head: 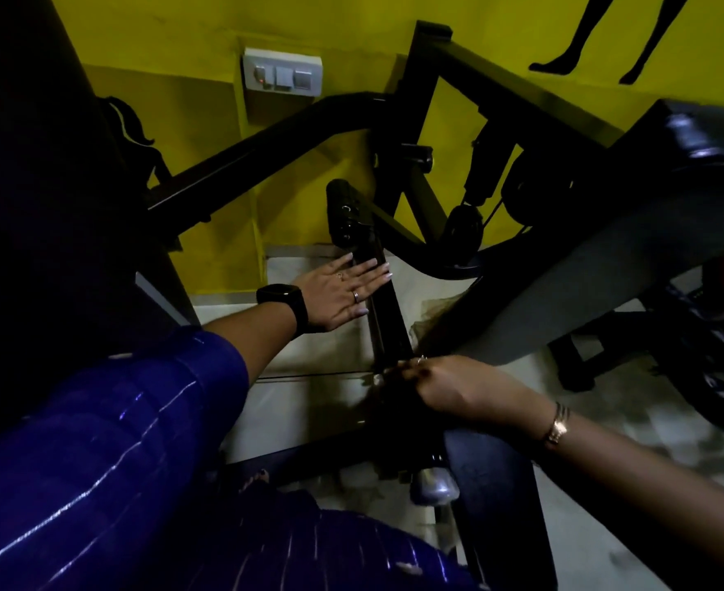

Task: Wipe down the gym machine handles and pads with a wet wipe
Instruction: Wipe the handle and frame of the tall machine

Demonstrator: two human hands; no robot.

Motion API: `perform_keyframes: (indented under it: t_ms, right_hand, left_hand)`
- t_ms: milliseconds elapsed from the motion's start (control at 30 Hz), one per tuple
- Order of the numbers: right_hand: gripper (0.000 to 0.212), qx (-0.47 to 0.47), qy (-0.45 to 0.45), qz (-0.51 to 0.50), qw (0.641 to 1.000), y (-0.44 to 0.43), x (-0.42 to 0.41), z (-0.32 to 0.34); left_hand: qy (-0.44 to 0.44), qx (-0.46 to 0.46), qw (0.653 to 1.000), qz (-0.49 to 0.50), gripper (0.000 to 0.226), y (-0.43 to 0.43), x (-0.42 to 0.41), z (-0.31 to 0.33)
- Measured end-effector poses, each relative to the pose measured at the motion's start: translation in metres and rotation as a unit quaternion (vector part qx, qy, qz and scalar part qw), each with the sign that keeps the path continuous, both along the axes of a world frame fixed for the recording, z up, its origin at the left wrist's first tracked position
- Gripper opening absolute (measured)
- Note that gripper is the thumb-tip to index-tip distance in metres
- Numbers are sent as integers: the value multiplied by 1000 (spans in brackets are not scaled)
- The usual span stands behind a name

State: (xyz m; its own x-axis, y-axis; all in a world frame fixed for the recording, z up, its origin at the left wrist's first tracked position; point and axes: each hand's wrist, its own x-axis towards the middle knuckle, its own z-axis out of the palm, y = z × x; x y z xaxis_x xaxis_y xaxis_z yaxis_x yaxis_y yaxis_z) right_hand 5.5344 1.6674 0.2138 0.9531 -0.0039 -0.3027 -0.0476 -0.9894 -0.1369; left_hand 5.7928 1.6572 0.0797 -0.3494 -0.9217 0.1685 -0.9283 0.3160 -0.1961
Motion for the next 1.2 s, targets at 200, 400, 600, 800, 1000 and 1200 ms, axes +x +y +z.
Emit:
perform_keyframes:
  t_ms: [200, 400, 600, 800, 1000, 1200]
  right_hand:
    - [52, -32, 27, -48, 998, -14, 20, -20]
    - [41, -68, 30, -12, 997, 15, 3, -24]
    - [36, -89, 89, 36, 991, 25, -1, -11]
    - [37, -60, 64, -42, 995, 27, -1, -25]
    - [22, 87, -82, -28, 992, 35, -31, -16]
    - [38, 269, -194, -493, 805, -4, -67, -26]
  left_hand:
    - [22, -9, 1000, -1, 64, 7, -10, -1]
    - [38, -5, 999, 4, 66, 18, -21, -2]
    - [60, -15, 998, 2, 62, 31, -33, -4]
    - [59, -35, 998, -13, 62, 38, -41, -8]
    - [90, -52, 994, -26, 64, 49, -59, -12]
    - [96, -56, 993, -33, 63, 56, -65, -8]
